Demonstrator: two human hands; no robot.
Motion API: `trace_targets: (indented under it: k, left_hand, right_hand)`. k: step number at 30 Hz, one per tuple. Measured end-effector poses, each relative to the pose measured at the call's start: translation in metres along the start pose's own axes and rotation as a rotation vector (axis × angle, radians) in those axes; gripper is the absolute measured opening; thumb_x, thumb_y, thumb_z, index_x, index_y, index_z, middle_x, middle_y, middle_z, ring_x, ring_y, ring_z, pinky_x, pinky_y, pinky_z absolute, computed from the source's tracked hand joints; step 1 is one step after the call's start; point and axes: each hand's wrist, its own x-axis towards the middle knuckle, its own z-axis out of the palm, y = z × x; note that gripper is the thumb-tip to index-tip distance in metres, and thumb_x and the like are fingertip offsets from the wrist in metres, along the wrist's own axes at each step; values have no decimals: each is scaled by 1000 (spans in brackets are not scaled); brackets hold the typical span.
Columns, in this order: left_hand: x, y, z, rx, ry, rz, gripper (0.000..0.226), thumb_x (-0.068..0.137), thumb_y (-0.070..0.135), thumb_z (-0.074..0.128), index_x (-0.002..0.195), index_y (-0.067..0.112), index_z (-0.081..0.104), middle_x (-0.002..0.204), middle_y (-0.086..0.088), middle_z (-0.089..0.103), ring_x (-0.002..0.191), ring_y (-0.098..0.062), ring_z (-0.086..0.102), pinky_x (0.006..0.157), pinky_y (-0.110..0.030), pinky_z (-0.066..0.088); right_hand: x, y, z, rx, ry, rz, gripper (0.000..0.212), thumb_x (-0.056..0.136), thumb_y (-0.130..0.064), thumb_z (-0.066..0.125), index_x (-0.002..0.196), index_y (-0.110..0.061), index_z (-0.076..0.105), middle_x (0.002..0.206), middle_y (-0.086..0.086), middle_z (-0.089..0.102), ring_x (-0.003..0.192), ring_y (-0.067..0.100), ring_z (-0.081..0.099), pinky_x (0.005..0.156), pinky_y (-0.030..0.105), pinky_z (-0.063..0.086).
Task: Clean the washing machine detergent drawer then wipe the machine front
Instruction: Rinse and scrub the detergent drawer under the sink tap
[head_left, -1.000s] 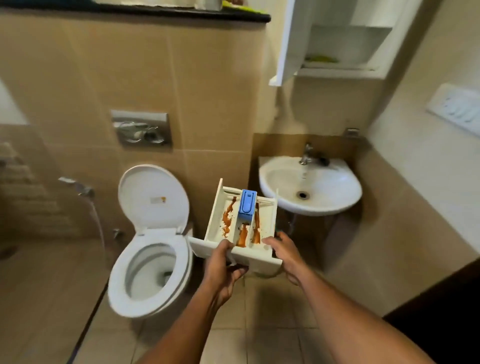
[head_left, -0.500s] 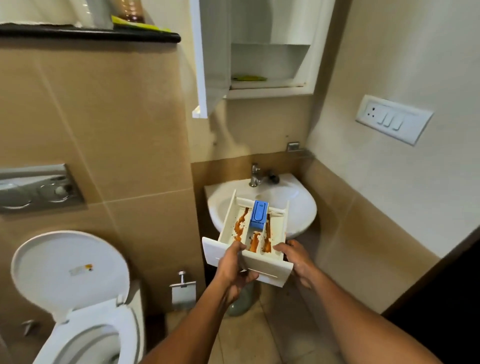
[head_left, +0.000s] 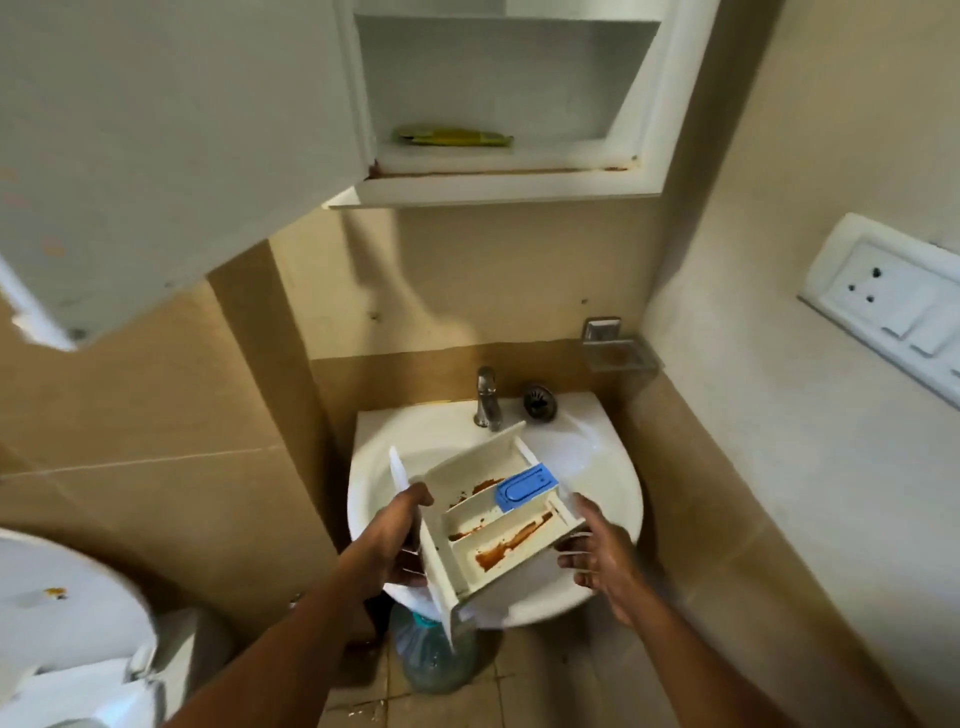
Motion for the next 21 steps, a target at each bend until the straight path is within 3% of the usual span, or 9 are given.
trace_targets:
  k: [4,7,9,11,14,17,19,21]
  left_hand:
    - [24,21,5,136,72,-53,53,87,51,52,115,6,57,105,-18,64,92,-35,64,69,-37,54]
    - [41,34,8,200,64,-74,68,70,60,56,114,8,59,109,-19,66,91,-36,67,69,-36,57]
    - [52,40,10,209,46,-83,76,60,60,55,115,8,58,110,-20,66,89,-37,67,65,-36,58]
    - [64,46,10,202,48,-82,74,64,58,55,118,8,57,110,-20,65,87,-37,67,62,-34,57]
    - [80,53,8,194,32,-64,63,80,53,54,126,10,53,115,-19,62,93,-37,67,60,-33,57]
    - [91,60,4,237,5,-63,73,69,56,53,125,10,52,113,-16,63,90,-32,66,54,-30,56]
    - [97,62,1,237,-8,-54,73,65,55,51,123,10,54,112,-17,63,89,-32,66,55,-30,56]
    - [103,61,-3,214,-9,-52,71,65,54,51,120,9,56,111,-18,64,87,-33,66,55,-30,56]
  right_hand:
    - [54,-36,-17,48,274,-59,48,91,-51,56,99,-5,67,85,11,70,69,23,62,61,30,41]
    - [76,-67,-7,-17,320,-179,33,92,-41,61,88,-8,67,82,10,71,72,25,65,63,31,44]
    - [86,-90,9,-82,253,-254,23,90,-38,65,81,-17,64,84,9,72,79,27,68,71,37,50]
    - [100,-113,32,-198,139,-309,19,90,-41,65,80,-24,63,88,6,71,88,28,69,79,43,53]
    - [113,-153,69,-469,-12,-424,30,92,-48,59,86,-20,63,90,1,69,86,20,65,76,36,50]
    - [121,-189,101,-767,-63,-499,40,97,-48,52,81,-13,63,81,7,65,77,23,61,72,35,46]
    - [130,-200,119,-1029,-144,-512,39,100,-39,50,106,-4,67,105,14,69,97,28,64,77,34,46]
    - [142,-202,132,-1253,-191,-522,40,98,-36,55,126,-9,62,124,12,64,110,26,62,77,30,45]
